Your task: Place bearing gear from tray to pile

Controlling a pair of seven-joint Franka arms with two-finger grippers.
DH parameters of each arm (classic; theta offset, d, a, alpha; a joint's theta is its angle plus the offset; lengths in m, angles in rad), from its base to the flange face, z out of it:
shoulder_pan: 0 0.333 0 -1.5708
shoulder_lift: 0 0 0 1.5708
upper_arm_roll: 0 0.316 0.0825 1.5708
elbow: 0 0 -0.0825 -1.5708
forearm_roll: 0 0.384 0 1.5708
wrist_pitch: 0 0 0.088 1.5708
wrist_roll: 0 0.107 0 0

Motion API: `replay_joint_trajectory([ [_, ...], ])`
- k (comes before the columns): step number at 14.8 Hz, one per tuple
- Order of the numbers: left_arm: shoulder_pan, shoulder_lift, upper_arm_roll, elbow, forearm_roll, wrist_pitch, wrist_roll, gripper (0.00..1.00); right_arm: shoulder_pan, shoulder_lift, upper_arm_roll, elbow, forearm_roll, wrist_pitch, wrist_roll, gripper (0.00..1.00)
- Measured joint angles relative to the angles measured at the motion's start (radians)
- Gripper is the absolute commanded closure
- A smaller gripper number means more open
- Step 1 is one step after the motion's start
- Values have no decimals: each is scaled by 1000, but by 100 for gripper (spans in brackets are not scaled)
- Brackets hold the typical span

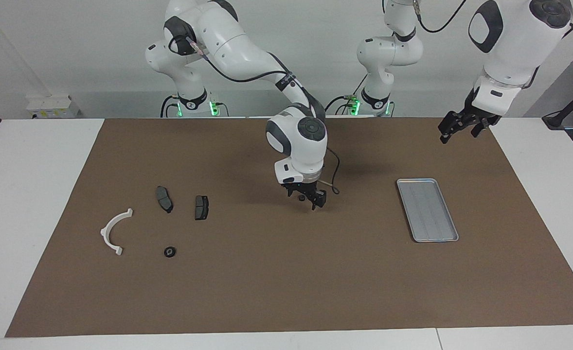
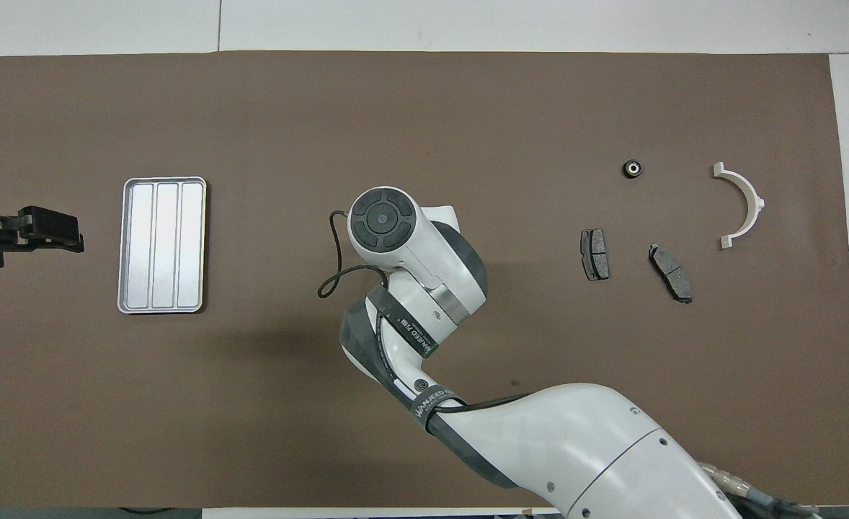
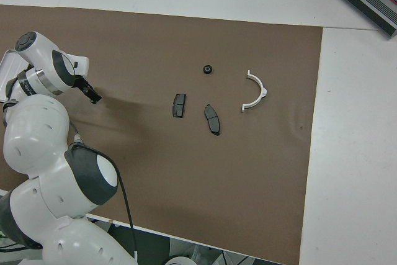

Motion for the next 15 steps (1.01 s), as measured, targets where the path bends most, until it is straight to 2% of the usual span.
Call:
replay_joint_trajectory([
  [4, -1, 0, -4, 8, -5, -9, 4, 0, 0, 3, 1, -27, 1, 3, 0, 5],
  [6, -2, 0, -9, 12, -6, -13, 7, 0, 0, 3, 3, -35, 2, 3, 0, 13],
  [7, -3, 0, -11, 14, -6, -15, 7, 0, 0, 3, 5, -35, 2, 2, 0, 24],
  [8, -3, 0, -11, 17, -6, -15, 7, 0, 0, 3, 7, -35, 2, 1, 0, 40],
  [11, -3, 0, -9, 18, -6, -17, 7, 0, 2, 2, 13, -34, 2, 2, 0, 99],
  [15, -3, 0, -3, 18, -6, -17, 7, 0, 2, -4, 15, -33, 2, 1, 0, 100],
])
